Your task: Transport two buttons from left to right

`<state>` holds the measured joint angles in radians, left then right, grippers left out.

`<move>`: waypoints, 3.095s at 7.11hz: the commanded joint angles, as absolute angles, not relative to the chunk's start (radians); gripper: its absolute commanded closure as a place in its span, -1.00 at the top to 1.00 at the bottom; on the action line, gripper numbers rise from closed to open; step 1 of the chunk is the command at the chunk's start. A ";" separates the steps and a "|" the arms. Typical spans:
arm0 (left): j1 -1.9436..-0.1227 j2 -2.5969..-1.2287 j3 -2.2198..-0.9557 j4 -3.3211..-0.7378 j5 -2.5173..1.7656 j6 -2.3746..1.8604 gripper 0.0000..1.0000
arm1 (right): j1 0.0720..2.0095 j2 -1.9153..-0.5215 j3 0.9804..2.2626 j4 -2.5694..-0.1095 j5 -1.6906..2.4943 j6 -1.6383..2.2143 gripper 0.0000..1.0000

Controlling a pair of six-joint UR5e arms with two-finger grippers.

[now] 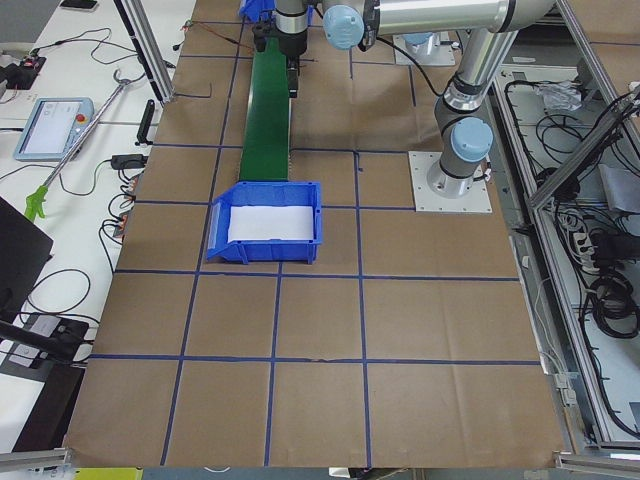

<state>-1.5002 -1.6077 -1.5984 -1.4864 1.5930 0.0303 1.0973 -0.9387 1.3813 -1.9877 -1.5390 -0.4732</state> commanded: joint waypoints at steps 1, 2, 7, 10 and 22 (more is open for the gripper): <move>-1.500 -1.608 -1.598 -1.486 1.592 0.029 1.00 | 1.097 -0.931 1.381 -2.026 -1.537 -0.474 0.38; -1.500 -1.608 -1.598 -1.486 1.592 0.029 1.00 | 1.098 -0.931 1.381 -2.031 -1.536 -0.472 0.73; -1.500 -1.608 -1.598 -1.486 1.592 0.029 1.00 | 1.121 -0.983 1.353 -2.011 -1.542 -0.476 0.99; -1.500 -1.608 -1.598 -1.486 1.592 0.029 1.00 | 1.124 -1.203 1.394 -1.838 -1.546 -0.488 0.99; -1.500 -1.608 -1.598 -1.486 1.592 0.028 1.00 | 1.540 -1.637 1.591 -1.631 -1.542 -0.034 0.99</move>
<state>-1.5002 -1.6076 -1.5984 -1.4864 1.5923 0.0276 1.5274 -1.6315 1.6196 -1.6334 -1.5406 -0.0403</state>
